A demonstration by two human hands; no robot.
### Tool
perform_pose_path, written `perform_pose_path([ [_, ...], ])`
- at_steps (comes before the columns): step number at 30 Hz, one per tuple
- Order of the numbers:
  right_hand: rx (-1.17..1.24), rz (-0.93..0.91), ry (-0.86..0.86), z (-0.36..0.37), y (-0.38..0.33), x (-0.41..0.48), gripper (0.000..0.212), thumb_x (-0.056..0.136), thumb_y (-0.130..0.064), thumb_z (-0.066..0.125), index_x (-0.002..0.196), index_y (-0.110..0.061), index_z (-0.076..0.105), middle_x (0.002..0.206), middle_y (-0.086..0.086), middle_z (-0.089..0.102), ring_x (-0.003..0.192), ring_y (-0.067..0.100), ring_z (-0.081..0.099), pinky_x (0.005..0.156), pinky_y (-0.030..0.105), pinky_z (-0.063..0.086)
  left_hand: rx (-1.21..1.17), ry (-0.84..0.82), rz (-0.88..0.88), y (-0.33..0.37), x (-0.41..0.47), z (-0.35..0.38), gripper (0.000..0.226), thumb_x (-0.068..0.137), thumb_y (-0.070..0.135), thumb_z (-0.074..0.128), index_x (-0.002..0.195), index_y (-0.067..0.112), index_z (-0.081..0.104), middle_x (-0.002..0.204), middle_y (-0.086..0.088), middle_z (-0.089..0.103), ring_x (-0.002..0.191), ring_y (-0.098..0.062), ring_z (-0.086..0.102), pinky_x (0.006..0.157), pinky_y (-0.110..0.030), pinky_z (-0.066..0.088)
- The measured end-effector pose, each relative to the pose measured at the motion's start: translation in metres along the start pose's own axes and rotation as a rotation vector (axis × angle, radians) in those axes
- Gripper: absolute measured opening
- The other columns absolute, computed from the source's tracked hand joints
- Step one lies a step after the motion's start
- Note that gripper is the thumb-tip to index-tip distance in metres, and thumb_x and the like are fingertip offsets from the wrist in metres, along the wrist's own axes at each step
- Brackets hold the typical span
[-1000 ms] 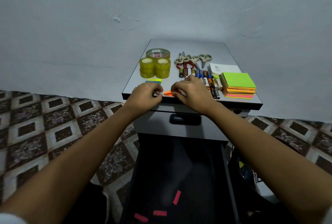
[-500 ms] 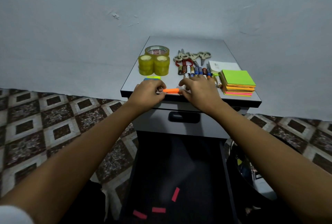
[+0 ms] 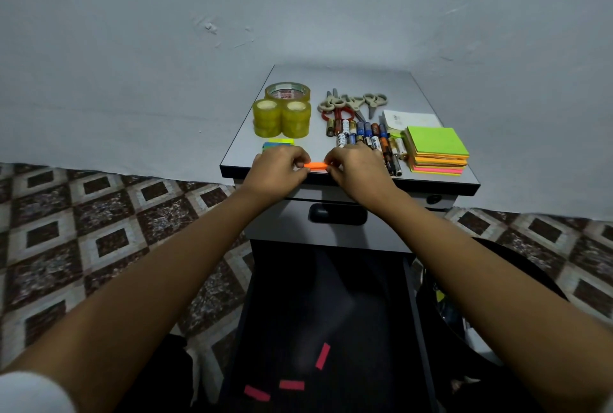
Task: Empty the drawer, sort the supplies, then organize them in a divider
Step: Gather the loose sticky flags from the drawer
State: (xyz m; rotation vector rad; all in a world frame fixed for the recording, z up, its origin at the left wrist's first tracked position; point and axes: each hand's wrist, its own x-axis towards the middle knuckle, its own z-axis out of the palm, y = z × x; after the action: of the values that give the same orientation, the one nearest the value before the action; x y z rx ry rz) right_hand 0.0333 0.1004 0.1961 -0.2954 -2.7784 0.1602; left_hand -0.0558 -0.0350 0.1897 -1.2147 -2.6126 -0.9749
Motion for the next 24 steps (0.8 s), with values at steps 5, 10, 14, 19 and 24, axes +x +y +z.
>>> perform_pose_path([
  [5,0.028,-0.020,-0.007,0.003,-0.008,0.003,0.025,0.095,-0.023,0.050,0.114,-0.013,0.062,0.109,0.010,0.063,0.107,0.028,0.049,0.085,0.038,0.038,-0.001,0.018,-0.020,-0.008,-0.003,-0.005,0.018,0.087,0.018,0.063,0.102,0.011,0.069,0.096,-0.004,0.067,0.092,-0.020,0.060,0.086,-0.034,0.046],
  [10,0.047,-0.051,-0.016,0.008,-0.027,0.009,0.026,0.096,-0.022,0.047,0.116,-0.012,0.061,0.110,0.011,0.062,0.109,0.030,0.048,0.086,0.038,0.037,0.029,0.036,-0.051,-0.023,-0.008,-0.019,0.018,0.087,0.018,0.063,0.102,0.011,0.070,0.097,-0.005,0.068,0.092,-0.020,0.060,0.083,-0.029,0.043],
  [14,0.083,-0.035,-0.012,0.013,-0.041,0.017,0.025,0.096,-0.022,0.047,0.113,-0.012,0.061,0.109,0.011,0.062,0.108,0.029,0.048,0.088,0.039,0.036,0.052,0.020,-0.056,-0.036,-0.008,-0.031,0.015,0.088,0.019,0.063,0.100,0.013,0.070,0.097,-0.005,0.069,0.093,-0.021,0.060,0.087,-0.034,0.046],
  [19,0.120,-0.023,0.020,0.020,-0.052,0.026,0.021,0.096,-0.018,0.046,0.107,-0.010,0.063,0.105,0.011,0.062,0.103,0.030,0.049,0.080,0.037,0.036,0.072,0.022,-0.043,-0.048,-0.006,-0.038,0.016,0.087,0.018,0.063,0.100,0.012,0.071,0.097,-0.005,0.070,0.092,-0.021,0.061,0.085,-0.037,0.048],
  [24,0.137,0.020,0.041,0.024,-0.056,0.033,0.021,0.095,-0.015,0.046,0.104,-0.010,0.063,0.101,0.012,0.062,0.100,0.031,0.050,0.077,0.037,0.036,0.046,0.011,-0.060,-0.052,0.001,-0.040,0.015,0.087,0.016,0.063,0.099,0.013,0.070,0.095,-0.006,0.068,0.090,-0.021,0.060,0.082,-0.035,0.048],
])
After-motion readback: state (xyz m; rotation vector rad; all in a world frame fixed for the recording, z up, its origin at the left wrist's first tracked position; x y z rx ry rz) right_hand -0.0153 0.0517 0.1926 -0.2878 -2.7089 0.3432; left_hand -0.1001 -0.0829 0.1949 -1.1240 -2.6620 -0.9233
